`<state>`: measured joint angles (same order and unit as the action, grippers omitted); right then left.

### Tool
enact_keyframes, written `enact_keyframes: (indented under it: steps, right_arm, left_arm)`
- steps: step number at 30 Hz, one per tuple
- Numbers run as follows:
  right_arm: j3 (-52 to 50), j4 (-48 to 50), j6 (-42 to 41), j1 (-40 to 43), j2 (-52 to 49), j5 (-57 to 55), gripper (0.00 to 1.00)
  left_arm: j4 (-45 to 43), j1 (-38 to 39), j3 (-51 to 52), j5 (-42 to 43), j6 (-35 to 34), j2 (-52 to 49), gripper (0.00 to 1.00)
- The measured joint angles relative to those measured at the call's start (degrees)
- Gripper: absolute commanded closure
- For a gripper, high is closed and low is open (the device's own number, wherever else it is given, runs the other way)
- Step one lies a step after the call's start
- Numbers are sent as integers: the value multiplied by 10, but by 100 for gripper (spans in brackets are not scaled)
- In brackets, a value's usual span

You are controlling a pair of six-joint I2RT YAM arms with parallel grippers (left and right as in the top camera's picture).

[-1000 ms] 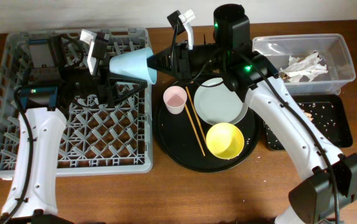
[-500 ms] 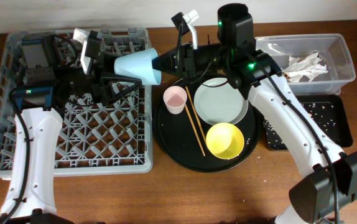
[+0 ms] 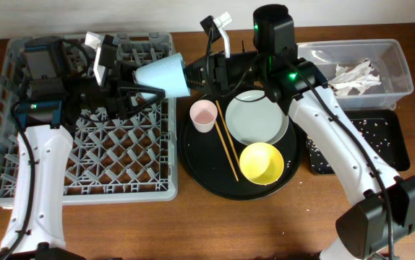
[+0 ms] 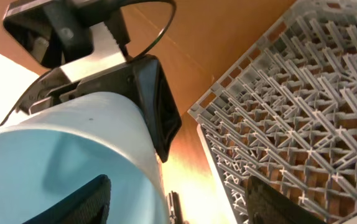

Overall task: Sort waste into correct bins and load items into the dishwasher rack
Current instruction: 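Place the blue cup upside down in the dish rack with left gripper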

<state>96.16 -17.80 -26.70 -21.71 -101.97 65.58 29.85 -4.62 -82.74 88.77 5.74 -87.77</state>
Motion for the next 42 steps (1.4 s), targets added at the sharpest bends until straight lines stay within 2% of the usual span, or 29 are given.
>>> enact_keyframes:
  steps: [1,3,5,6,7,10,13,16,20,23,28,42]
  right_arm:
    - [0,-14,6,0,0,-7,2]
    - [0,-69,20,2,0,-45,2]
    - [1,-131,35,9,0,-110,1]
    - [1,-167,39,17,-2,-167,2]
    - [1,-190,42,21,-2,-196,1]
    - [0,-267,55,43,-5,-310,2]
    - [0,-307,61,66,-5,-371,2]
    - [0,-335,62,85,-5,-412,1]
    - [0,-363,62,97,-5,-440,2]
    - [0,-382,62,97,-5,-452,2]
    - [0,-395,62,97,-5,-457,1]
    - [0,-408,62,97,-5,-461,2]
  left_arm:
    - [-5,-1,0,0,0,0,45]
    - [-9,-8,0,-10,0,0,44]
    - [-1,-19,0,-66,0,0,43]
    - [7,-24,0,-134,-4,0,43]
    - [9,-24,0,-162,-5,0,44]
    - [60,-25,-2,-367,-41,0,45]
    - [180,-9,-37,-540,-56,-2,45]
    - [299,43,-97,-711,-60,-4,45]
    - [366,114,-125,-843,-65,-4,45]
    - [414,139,-129,-881,-96,-17,45]
    - [513,159,-132,-886,-129,-87,45]
    - [575,190,-132,-886,-138,-189,45]
